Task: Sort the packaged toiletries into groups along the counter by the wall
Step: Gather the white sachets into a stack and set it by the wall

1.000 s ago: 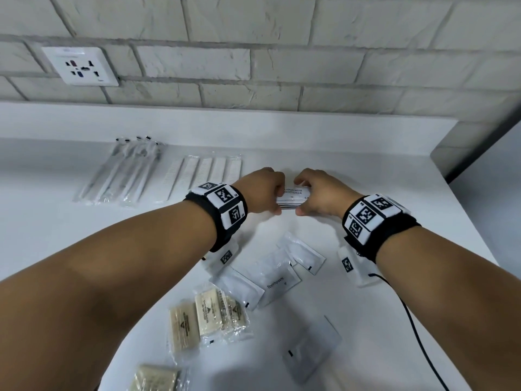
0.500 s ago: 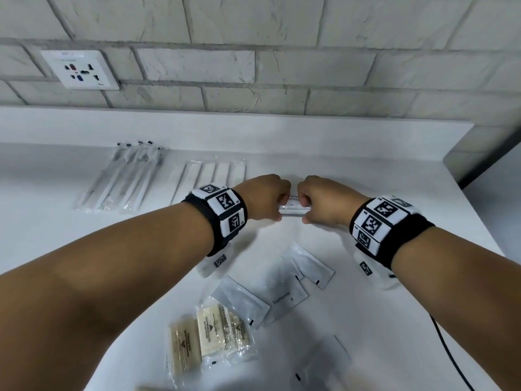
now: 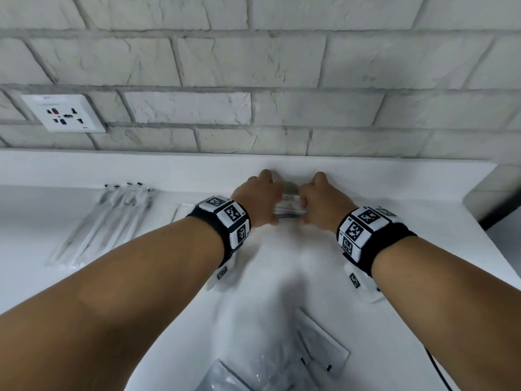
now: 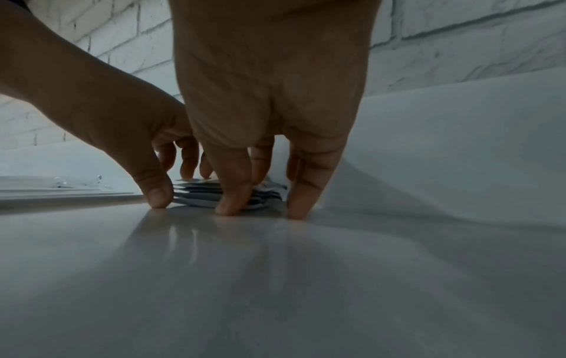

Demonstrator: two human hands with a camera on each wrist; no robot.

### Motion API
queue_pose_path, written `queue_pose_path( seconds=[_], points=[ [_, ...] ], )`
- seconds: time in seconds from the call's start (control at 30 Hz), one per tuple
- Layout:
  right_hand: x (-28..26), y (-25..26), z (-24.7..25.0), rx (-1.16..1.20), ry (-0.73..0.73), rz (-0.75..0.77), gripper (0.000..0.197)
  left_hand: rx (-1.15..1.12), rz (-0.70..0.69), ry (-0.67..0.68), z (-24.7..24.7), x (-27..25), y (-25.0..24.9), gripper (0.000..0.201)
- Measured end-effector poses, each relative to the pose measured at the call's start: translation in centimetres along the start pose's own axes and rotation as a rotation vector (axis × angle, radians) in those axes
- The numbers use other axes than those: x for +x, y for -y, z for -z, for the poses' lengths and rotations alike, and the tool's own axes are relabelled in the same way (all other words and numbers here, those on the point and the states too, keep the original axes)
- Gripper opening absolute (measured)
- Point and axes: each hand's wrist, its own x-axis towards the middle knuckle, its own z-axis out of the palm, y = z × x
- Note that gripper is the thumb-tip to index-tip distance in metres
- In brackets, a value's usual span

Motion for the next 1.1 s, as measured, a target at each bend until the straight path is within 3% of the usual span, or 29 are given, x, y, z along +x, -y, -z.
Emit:
queue_pose_path(
  seconds=[0.17,0.27,0.37,0.5,0.63,0.87,1.03,1.1],
  points=[
    [1.4,0.2,-0.4,-0.081,-0.073,-0.024,0.043,-0.092,0.014,-0.011,-0.2,1.5,0.2,0.071],
    [1.6,0.0,-0.4,-0.073,-0.102,-0.023,0.050,-0.125,0.026,-0.046,-0.7,1.9,0.0,0.068],
    [1.7,-0.1,-0.1,-0.079,-0.085,-0.010,0.044,-0.149,0.025,-0.052,-0.8,2.1,0.2,0.067],
    [1.8,-0.4,0.2,-0.056,-0.055,-0.022,0.037,-0.161,0.022,-0.071,-0.6,1.8,0.5,0.041],
    [1.8,-0.2,0.2,-0.069,-0.052,-0.018,0.038,-0.156,0.008,-0.089,-0.8,1.8,0.5,0.038],
    [0.6,-1.2,1.8,0.125,0.003,-0.135,0.066,-0.089,0.059,-0.040,0.1,0.7,0.5,0.046],
    [-3.9,-2.7,2.8,0.334,0.144,-0.288,0.040,-0.104,0.060,-0.105,0.8,-3.8,0.0,0.040],
    [-6.8,-2.8,2.6,0.276,0.198,-0.261,0.037,-0.108,0.006,-0.043,0.2,-6.6,-0.7,0.035]
  ],
)
